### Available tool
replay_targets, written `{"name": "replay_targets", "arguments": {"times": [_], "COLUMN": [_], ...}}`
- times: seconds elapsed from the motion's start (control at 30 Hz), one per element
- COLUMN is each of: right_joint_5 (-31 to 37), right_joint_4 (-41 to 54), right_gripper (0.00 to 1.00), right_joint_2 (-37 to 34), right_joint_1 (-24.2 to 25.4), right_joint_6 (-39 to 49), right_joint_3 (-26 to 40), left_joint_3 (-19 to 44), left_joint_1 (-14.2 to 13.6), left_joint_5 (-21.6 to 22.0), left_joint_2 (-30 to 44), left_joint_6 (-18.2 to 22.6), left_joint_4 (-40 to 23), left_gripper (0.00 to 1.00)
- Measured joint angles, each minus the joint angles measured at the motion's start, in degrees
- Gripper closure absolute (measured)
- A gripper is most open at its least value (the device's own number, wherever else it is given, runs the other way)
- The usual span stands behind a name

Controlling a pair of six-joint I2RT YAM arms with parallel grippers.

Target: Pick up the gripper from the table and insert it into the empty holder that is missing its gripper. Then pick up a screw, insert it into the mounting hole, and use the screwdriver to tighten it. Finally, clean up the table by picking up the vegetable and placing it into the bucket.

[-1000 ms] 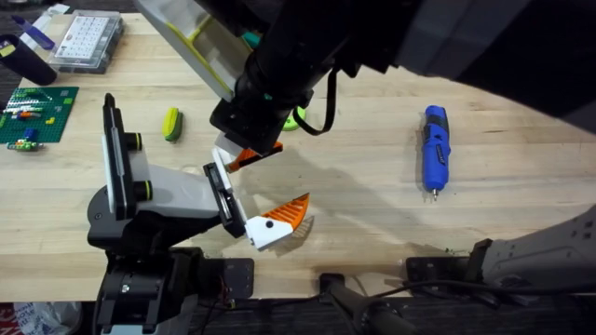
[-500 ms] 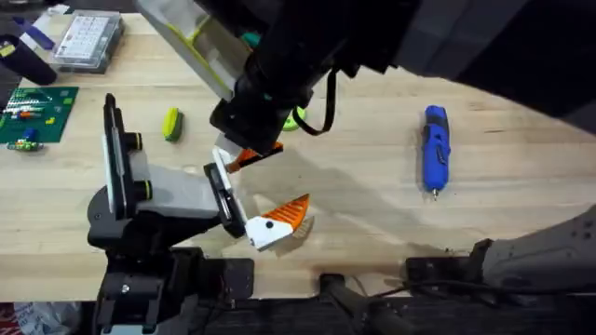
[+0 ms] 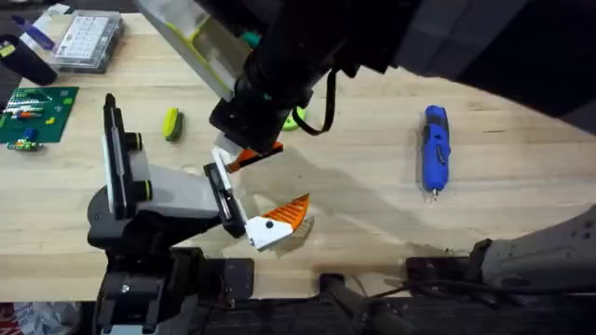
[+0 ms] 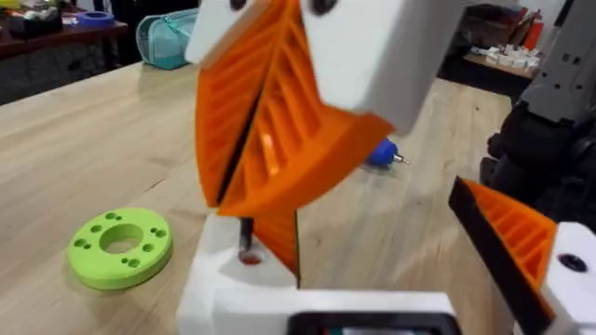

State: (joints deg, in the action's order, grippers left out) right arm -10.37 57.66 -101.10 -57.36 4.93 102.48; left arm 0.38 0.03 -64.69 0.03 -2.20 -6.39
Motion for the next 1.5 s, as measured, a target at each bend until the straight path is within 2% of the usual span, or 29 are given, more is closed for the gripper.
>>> {"name": "replay_targets", "arguments": {"times": [1.5], "right_joint_5": [-1.20], "right_joint_4": [0.45], "right_gripper": [0.993], "right_joint_2": [1.55], "right_joint_1": [0.00], "right_joint_6": [-1.51], "right_joint_3": [0.11], "left_joint_3": [0.00], "left_joint_1": [0.00], "left_joint_5": [0.00], "left_joint_2": [0.00], "left_joint_6": [0.02], "left_joint_4": [-0.04], "left_gripper": [0.014]}}
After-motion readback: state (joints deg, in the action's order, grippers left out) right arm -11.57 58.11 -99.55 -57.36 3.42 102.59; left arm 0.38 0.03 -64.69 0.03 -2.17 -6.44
